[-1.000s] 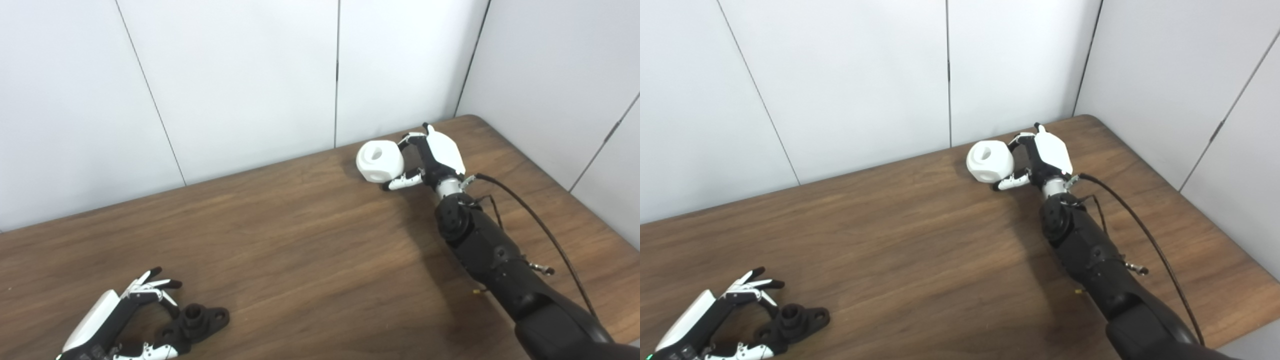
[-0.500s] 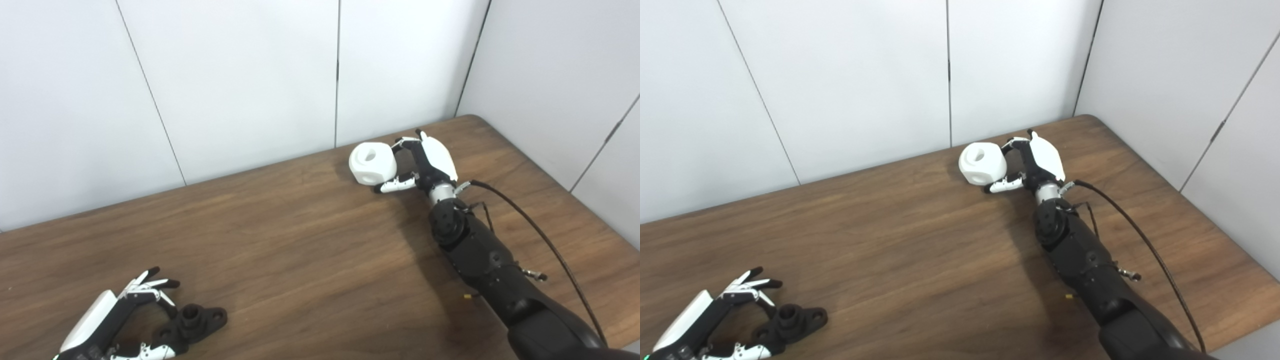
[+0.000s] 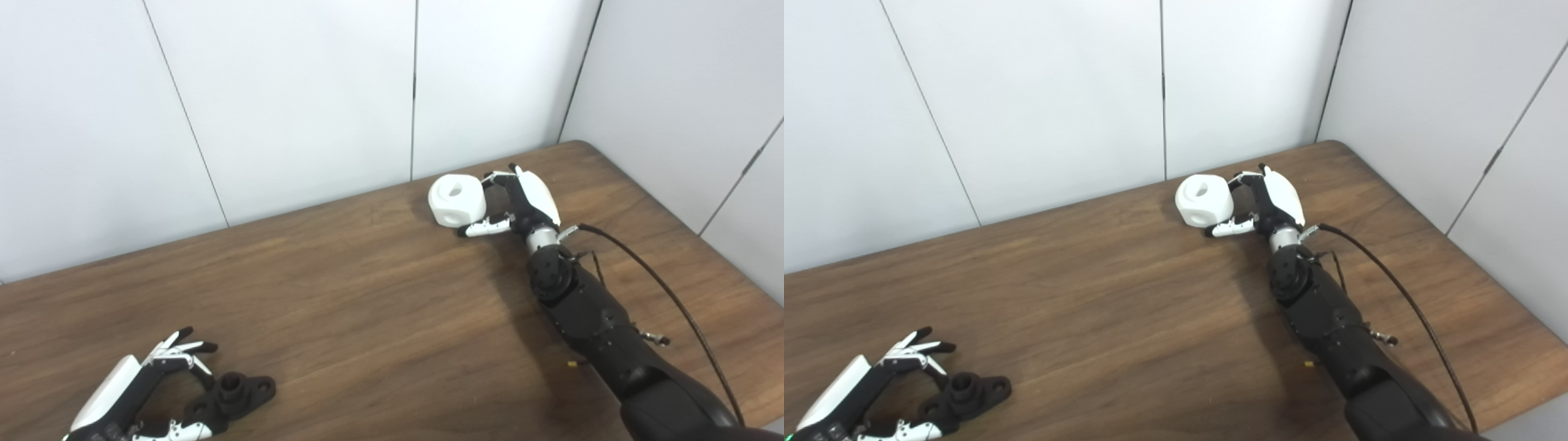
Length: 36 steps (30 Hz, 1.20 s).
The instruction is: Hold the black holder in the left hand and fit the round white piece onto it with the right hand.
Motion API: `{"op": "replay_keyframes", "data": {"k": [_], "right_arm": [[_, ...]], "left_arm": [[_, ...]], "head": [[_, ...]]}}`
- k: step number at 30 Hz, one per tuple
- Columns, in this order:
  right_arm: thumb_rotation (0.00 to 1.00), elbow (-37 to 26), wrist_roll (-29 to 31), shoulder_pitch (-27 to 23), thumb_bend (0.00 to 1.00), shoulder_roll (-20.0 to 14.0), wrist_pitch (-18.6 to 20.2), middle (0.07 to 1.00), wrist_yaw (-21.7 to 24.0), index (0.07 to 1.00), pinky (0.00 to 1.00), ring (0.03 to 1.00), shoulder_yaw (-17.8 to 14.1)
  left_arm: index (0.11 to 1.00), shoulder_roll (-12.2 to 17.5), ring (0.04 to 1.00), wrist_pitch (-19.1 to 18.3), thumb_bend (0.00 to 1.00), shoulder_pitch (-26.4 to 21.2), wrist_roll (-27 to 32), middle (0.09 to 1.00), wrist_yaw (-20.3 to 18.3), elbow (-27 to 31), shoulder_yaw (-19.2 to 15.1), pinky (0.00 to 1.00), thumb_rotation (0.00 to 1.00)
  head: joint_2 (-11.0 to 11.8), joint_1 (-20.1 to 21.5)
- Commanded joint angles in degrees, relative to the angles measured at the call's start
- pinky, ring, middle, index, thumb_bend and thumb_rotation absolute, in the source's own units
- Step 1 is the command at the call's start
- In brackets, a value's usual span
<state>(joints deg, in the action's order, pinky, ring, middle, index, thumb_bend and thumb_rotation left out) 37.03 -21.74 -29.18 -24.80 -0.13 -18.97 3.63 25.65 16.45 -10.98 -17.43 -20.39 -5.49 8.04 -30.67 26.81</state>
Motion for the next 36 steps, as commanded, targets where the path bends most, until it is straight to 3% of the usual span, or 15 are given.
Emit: {"op": "replay_keyframes", "data": {"k": [1,9,16,27,36], "right_arm": [[0.16,0.0,0.3,-2.4,0.52,-0.5,-3.0,0.822,-0.3,0.48,1.0,0.997,-0.6],[0.15,-1.9,3.5,-1.8,0.53,0.8,-5.3,0.829,1.0,0.481,1.0,1.0,-2.2],[0.15,-6.6,4.7,-1.4,0.53,2.4,-3.6,0.835,3.7,0.481,1.0,1.0,-3.1],[0.16,-7.9,5.1,-2.1,0.52,3.5,-7.8,0.839,6.1,0.481,1.0,1.0,-2.5],[0.16,-14.2,5.4,-2.2,0.52,5.6,-4.7,0.85,11.0,0.481,1.0,1.0,-1.3]], "left_arm": [[0.482,1.4,1.0,0.1,0.52,-1.5,0.4,0.835,0.6,-0.1,-0.6,1.0,0.04],[0.482,1.3,1.0,0.6,0.52,-1.4,-0.3,0.834,0.9,-0.3,-0.3,1.0,0.04],[0.482,1.0,1.0,0.3,0.52,-1.3,-0.2,0.838,0.8,-0.8,-0.1,1.0,0.04],[0.482,0.6,1.0,0.1,0.52,-1.4,-0.5,0.841,1.0,-1.0,0.1,1.0,0.04],[0.482,0.1,1.0,0.2,0.52,-1.5,-1.3,0.84,1.9,-2.1,1.1,1.0,0.04]], "head": [[0.0,0.0],[0.0,-0.4],[0.0,-0.7],[0.0,-1.0],[-0.1,-2.5]]}}
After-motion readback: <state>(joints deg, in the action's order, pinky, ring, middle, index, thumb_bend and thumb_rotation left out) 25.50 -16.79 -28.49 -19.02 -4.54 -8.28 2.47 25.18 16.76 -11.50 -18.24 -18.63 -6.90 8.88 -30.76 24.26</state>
